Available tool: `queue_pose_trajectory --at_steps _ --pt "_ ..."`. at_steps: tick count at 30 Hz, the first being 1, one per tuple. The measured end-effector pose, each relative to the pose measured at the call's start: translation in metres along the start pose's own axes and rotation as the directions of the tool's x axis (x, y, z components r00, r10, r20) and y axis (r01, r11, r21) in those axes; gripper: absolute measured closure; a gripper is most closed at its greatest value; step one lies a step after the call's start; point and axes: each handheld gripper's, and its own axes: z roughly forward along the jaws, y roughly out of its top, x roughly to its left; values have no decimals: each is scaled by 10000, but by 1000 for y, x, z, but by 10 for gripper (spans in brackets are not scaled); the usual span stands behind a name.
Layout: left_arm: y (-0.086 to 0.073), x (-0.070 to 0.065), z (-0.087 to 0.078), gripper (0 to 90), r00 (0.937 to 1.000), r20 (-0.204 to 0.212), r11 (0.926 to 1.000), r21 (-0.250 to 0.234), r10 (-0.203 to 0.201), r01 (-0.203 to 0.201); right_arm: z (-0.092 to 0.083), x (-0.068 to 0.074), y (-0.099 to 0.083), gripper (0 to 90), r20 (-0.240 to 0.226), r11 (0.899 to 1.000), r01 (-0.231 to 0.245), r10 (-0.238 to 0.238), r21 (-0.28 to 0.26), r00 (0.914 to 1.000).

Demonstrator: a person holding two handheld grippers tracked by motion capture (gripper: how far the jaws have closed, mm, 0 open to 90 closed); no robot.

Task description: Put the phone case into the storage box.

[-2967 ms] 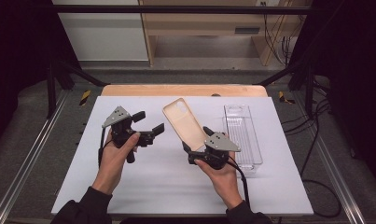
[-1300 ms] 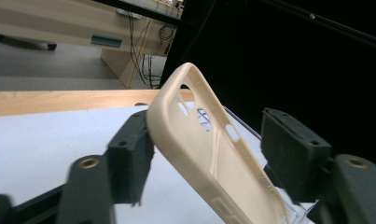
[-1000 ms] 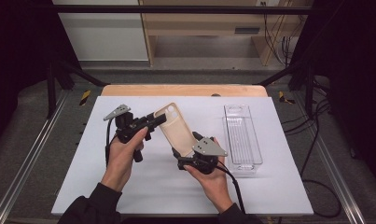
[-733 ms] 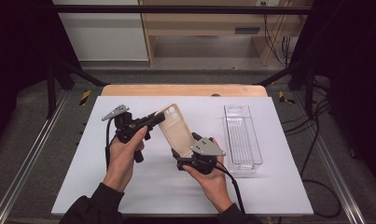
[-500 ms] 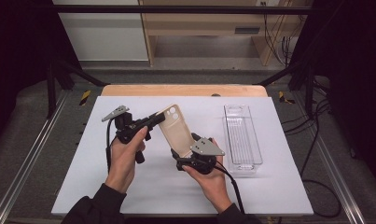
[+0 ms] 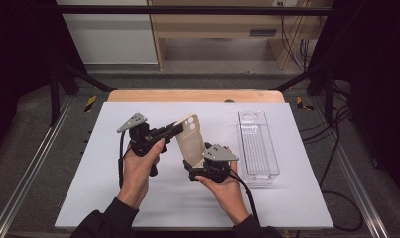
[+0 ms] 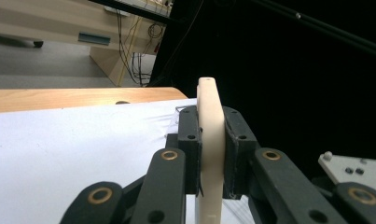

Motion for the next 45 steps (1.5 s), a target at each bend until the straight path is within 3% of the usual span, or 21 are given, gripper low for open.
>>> queue_pose_trajectory --at_steps 10,29,45 --pt "-4 -11 4 792 9970 -159 9970 119 761 -759 -9 -8 23 42 -252 9997 128 -134 -221 9996" --pt "-10 -17 9 792 9957 -114 9955 253 917 -914 -6 -14 49 39 -566 9999 113 -105 127 9983" --pt "-13 -21 11 792 9955 -27 9950 314 952 -950 1 -15 54 48 -211 9994 -193 199 276 9996"
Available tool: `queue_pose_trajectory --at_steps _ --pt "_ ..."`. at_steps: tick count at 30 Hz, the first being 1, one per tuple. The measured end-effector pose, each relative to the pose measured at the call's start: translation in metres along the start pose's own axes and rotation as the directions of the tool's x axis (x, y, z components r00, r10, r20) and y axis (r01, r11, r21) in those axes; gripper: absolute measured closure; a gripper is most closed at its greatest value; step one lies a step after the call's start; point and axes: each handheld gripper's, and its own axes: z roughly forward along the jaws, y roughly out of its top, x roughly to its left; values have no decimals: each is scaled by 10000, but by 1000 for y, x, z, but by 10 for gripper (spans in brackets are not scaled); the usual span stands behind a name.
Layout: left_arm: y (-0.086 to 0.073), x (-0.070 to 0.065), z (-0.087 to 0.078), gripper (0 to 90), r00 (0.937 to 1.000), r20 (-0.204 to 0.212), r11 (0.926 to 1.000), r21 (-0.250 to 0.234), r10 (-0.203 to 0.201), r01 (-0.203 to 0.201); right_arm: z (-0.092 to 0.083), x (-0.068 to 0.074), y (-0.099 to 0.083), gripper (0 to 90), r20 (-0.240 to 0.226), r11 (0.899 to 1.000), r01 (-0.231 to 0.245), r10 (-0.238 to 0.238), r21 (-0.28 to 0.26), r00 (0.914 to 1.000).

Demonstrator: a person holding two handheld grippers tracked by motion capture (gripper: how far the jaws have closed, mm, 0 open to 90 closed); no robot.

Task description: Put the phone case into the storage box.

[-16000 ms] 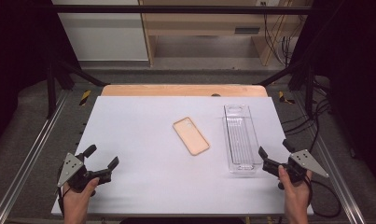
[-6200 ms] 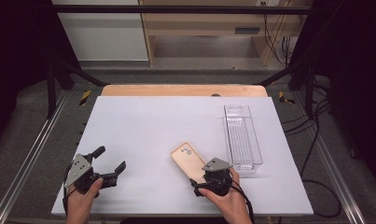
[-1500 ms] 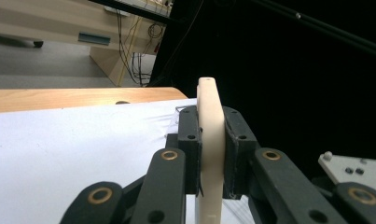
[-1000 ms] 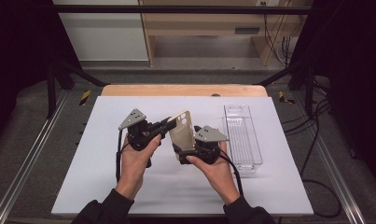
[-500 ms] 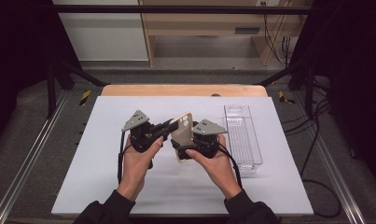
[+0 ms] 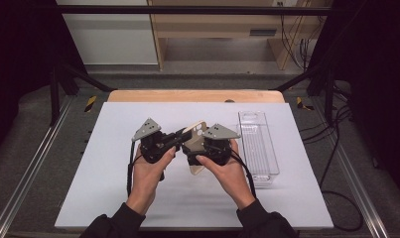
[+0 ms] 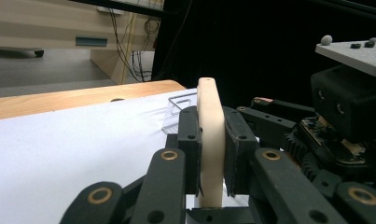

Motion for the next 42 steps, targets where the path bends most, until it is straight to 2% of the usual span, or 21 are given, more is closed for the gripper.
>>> queue_pose_trajectory --at_steps 13,22,24,27,29,30,32,33,34,36,37,38,40,42 --pt "-1 -1 0 792 10000 -11 9999 -77 -79 79 3 3 1 94 67 9996 -274 274 78 9996" --pt "-2 0 -1 782 9998 178 9999 -127 -98 101 1 3 2 114 19 9986 -435 434 299 9991" --pt "-2 0 -2 731 9997 186 9997 -204 -126 130 1 2 3 114 53 9983 -465 463 358 9989" --pt "1 1 -10 672 10000 19 9985 -545 -97 98 0 -5 4 115 263 9964 -728 717 438 9971" --pt "3 2 -18 628 9999 -167 9974 -717 -21 9 -1 -10 4 115 380 9954 -845 828 459 9958" --pt "4 3 -25 610 9991 -410 9961 -865 132 -167 -1 -12 4 115 386 9945 -941 924 459 9950" --pt "4 4 -29 564 9983 -560 9953 -937 182 -234 -2 -16 4 116 456 9935 -1047 1026 442 9937" --pt "3 7 -38 547 9956 -860 9940 -998 365 -451 -3 -17 4 116 478 9928 -1115 1094 430 9928" --pt "3 7 -38 524 9956 -860 9940 -998 365 -451 -3 -17 4 116 478 9928 -1115 1094 430 9928" --pt "0 11 -46 505 9904 -1270 9932 -950 547 -671 -3 -18 5 116 551 9925 -1152 1128 414 9921" --pt "-3 13 -50 448 9877 -1457 9929 -953 569 -713 -4 -19 6 116 602 9928 -1118 1091 422 9922" --pt "-6 16 -54 448 9832 -1703 9925 -907 655 -818 -4 -19 6 116 602 9928 -1118 1091 422 9922" --pt "-13 21 -62 390 9725 -2194 9908 -909 783 -1003 -4 -19 6 116 671 9930 -1089 1056 465 9921" --pt "-21 27 -69 339 9560 -2730 9881 -770 1072 -1328 -4 -20 7 116 742 9928 -1101 1065 473 9915"
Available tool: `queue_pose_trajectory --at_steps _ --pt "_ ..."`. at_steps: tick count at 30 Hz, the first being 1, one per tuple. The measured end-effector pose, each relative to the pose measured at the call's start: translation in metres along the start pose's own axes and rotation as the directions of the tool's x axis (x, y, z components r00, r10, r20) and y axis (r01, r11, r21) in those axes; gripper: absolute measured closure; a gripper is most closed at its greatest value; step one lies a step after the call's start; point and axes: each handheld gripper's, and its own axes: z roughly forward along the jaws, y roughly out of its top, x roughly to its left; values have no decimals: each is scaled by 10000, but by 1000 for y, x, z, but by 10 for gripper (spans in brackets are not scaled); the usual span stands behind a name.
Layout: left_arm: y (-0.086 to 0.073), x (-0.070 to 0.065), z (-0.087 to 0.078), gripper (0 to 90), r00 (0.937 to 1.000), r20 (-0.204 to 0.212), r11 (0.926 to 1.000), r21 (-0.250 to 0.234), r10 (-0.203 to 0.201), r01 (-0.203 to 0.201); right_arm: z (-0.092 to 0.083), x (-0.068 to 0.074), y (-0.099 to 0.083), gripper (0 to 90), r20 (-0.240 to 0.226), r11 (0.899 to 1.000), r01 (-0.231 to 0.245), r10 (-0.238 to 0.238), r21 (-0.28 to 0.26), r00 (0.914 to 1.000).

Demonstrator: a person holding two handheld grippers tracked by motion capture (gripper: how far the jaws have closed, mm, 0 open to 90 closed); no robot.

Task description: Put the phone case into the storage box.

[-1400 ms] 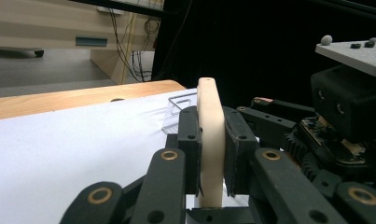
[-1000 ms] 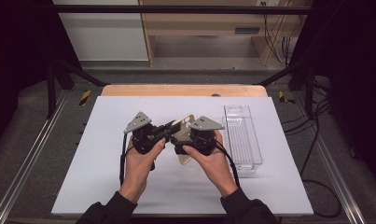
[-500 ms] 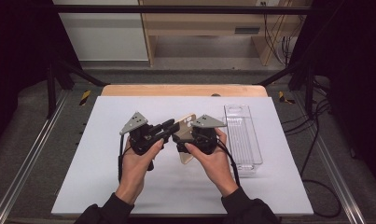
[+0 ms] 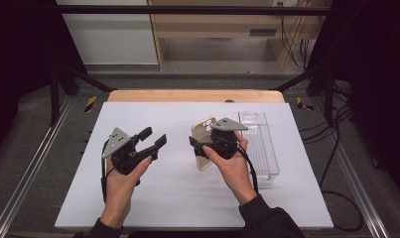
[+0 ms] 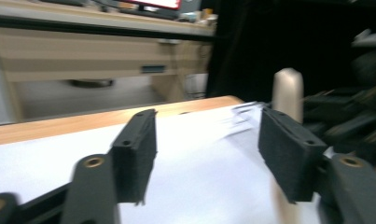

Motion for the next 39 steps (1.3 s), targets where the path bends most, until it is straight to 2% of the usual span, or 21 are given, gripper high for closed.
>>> queue_pose_trajectory --at_steps 3,5,9,11,14,16,20,24,28,32,39 --pt "-14 11 -9 260 9980 -532 9994 125 338 -332 -1 -1 0 116 90 10000 -96 97 -25 9999" --pt "-23 18 -14 246 9976 -657 9996 206 212 -198 -1 -1 1 116 119 9999 -137 138 -60 9998" --pt "-41 30 -24 173 9942 -936 9970 613 524 -468 -3 -3 3 117 135 9992 -379 381 -155 9992" --pt "-44 33 -25 161 9931 -1013 9965 653 595 -530 -4 -4 4 117 159 9991 -387 390 -174 9991" --pt "-54 38 -29 129 9925 -997 9946 835 706 -624 -6 -5 8 117 67 9985 -469 471 -278 9989" --pt "-59 41 -30 111 9946 -778 9934 971 685 -608 -7 -5 11 117 130 9985 -457 461 -285 9989" --pt "-68 48 -35 91 9973 -639 9953 925 363 -303 -9 -5 17 117 256 9986 -411 420 -337 9988" --pt "-77 50 -42 70 9970 -651 9947 958 427 -363 -10 -6 22 117 292 9985 -427 436 -332 9986" --pt "-84 56 -50 54 9979 -565 9954 915 324 -271 -14 -6 32 117 111 9973 -460 467 -569 9988" --pt "-87 64 -57 50 9977 -648 9972 737 197 -149 -19 -8 44 117 248 9974 -275 292 -667 9993" --pt "-86 73 -66 45 9937 -1018 9985 347 463 -430 -26 -21 62 117 786 9960 -323 389 -837 9961"
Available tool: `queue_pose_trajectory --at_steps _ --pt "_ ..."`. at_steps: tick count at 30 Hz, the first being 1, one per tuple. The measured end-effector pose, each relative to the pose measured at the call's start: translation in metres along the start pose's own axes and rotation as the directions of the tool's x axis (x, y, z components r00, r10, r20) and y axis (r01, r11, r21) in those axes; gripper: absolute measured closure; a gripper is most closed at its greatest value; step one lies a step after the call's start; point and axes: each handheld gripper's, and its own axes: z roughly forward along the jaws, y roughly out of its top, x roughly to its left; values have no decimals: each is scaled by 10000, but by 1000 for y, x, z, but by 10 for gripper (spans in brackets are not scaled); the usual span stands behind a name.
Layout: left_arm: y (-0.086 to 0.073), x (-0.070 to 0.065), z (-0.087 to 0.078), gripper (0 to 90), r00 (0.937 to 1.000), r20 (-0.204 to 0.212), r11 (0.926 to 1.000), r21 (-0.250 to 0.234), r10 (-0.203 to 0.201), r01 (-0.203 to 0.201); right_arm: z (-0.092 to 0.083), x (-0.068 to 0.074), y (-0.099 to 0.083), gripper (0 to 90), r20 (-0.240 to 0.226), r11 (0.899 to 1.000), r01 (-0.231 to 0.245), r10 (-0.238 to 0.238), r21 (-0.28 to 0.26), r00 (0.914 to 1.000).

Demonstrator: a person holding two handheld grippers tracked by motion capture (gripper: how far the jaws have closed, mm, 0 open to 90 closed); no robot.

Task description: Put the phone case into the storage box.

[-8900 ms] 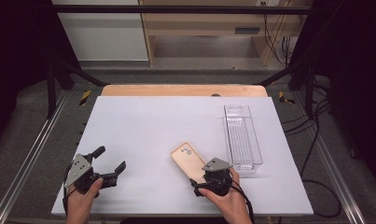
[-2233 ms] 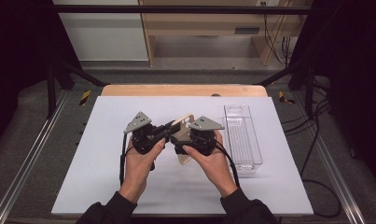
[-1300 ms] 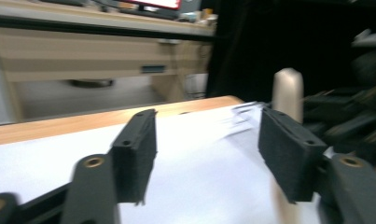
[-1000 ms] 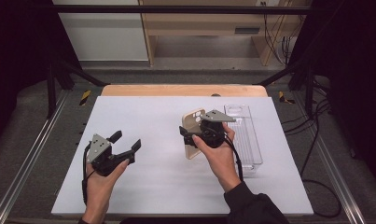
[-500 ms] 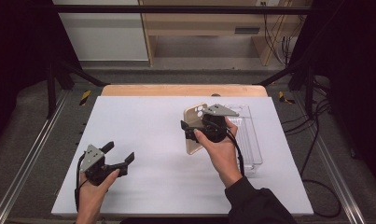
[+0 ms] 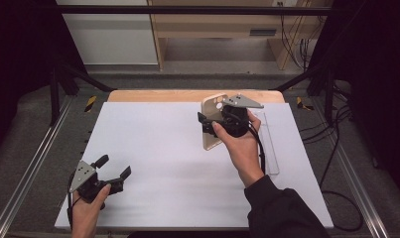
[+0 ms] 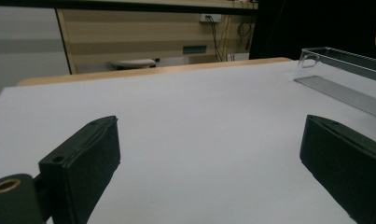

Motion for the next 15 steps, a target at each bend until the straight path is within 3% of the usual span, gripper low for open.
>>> queue_pose_trajectory --at_steps 7,15 --pt "1 -1 -1 44 9997 -59 9996 -174 219 -220 -4 -18 13 117 561 9998 -177 182 -98 9983" --pt "0 2 -2 44 9999 -39 9997 -175 168 -169 -7 -47 26 116 1520 9987 -319 378 -408 9877"
